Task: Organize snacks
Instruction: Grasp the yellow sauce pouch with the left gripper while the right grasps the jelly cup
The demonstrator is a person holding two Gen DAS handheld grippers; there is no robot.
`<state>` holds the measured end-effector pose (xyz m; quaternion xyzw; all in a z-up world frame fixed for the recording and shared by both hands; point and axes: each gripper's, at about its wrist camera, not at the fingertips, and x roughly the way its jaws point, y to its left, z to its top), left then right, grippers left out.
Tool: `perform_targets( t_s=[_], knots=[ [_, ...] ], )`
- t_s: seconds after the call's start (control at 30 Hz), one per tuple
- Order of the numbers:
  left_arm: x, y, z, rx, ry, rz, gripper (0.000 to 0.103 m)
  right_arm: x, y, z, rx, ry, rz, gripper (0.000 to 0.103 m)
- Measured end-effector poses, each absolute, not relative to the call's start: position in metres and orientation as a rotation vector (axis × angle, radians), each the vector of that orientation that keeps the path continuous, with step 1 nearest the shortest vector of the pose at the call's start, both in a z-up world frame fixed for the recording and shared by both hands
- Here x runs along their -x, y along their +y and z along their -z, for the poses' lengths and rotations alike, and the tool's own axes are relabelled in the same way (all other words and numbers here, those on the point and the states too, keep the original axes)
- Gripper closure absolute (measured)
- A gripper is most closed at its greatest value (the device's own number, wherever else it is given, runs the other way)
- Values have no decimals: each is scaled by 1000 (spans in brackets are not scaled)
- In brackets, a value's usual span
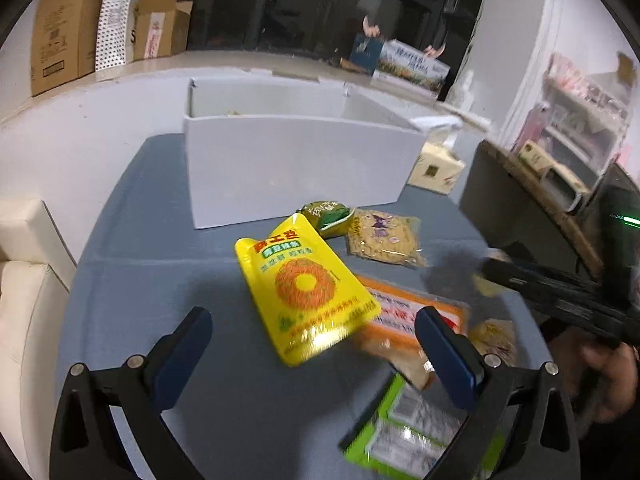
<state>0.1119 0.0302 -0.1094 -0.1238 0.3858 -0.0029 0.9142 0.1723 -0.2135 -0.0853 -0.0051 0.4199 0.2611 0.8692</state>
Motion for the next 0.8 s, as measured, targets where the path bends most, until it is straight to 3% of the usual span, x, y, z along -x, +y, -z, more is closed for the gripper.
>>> perform_targets(
  t_s=[0.4, 0.53, 0.8],
  knots=[
    [-217, 33, 166, 312, 1011, -208, 2, -147, -242, 64, -29, 810, -554, 52],
    [-209, 36, 160, 296, 947, -175, 68, -148, -249, 69, -43, 819, -545, 52],
    [-143, 47, 110, 308, 752, -22, 71, -146, -248, 72, -55, 823, -550, 52]
  ],
)
